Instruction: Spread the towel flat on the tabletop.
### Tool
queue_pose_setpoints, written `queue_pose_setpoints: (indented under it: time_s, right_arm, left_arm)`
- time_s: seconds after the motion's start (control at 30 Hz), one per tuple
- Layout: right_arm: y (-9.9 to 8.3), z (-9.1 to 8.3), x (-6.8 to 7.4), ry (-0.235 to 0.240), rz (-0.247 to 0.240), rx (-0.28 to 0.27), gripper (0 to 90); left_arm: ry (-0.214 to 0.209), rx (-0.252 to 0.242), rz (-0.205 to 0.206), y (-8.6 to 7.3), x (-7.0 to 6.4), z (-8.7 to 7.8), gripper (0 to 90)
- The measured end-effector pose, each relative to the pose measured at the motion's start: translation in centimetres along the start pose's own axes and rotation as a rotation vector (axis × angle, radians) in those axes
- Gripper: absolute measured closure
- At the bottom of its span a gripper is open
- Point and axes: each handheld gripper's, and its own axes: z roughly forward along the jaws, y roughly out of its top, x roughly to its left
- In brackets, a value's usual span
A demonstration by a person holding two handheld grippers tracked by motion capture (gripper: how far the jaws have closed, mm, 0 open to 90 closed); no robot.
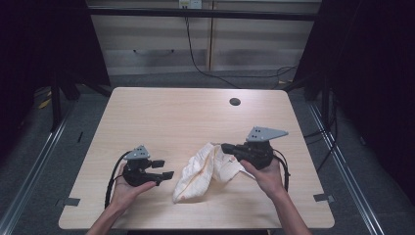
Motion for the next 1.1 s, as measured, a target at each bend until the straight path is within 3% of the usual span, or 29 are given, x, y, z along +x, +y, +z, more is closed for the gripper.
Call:
queue_pose_setpoints:
  time_s: [0.1, 0.33, 0.37, 0.53, 0.6, 0.63, 0.77, 0.83, 0.87, 0.93, 1.0, 1.1]
  right_arm:
    - [2.3, 0.3, -0.4, -0.006, -0.015, -0.026, 90.0]
    - [5.3, 0.8, -1.6, -0.029, -0.033, -0.051, 90.0]
    - [6.3, 0.7, -2.3, -0.039, -0.028, -0.079, 90.0]
    - [7.1, 0.9, -3.6, -0.058, -0.002, -0.092, 90.0]
    - [5.6, 2.1, -4.4, -0.083, 0.008, -0.026, 90.0]
    - [5.6, 2.1, -4.4, -0.083, 0.008, -0.026, 90.0]
    - [2.6, 3.1, -5.8, -0.091, 0.067, 0.024, 90.0]
    - [0.7, 3.4, -6.6, -0.104, 0.098, 0.052, 90.0]
    - [0.7, 3.4, -6.6, -0.104, 0.098, 0.052, 90.0]
    - [-0.5, 3.4, -7.0, -0.105, 0.120, 0.063, 90.0]
    - [-0.8, 3.4, -7.0, -0.106, 0.124, 0.066, 90.0]
    - [-1.4, 3.3, -7.1, -0.106, 0.135, 0.064, 90.0]
  left_arm:
    - [-0.004, -0.001, 0.007, 0.1, 0.0, 0.0, 36.6]
    - [-0.010, -0.038, 0.015, 0.3, -0.3, -0.4, 37.0]
    - [-0.012, -0.040, 0.017, 0.4, -0.3, -0.4, 37.0]
    - [-0.017, -0.028, 0.018, 0.3, -0.4, -0.1, 37.1]
    - [-0.022, -0.029, 0.020, 0.3, -0.6, 0.0, 38.1]
    - [-0.022, -0.023, 0.022, 0.4, -0.6, 0.1, 38.1]
    - [-0.030, -0.015, 0.027, 0.4, -0.8, 0.5, 41.6]
    - [-0.038, -0.010, 0.045, 0.4, -1.1, 0.7, 49.7]
    - [-0.048, -0.009, 0.054, 0.5, -1.3, 0.9, 49.7]
    - [-0.082, 0.003, 0.076, 0.4, -1.7, 1.2, 59.7]
    - [-0.099, 0.031, 0.096, 0.3, -2.1, 1.7, 63.5]
    - [-0.116, 0.063, 0.111, 0.0, -2.5, 2.5, 64.3]
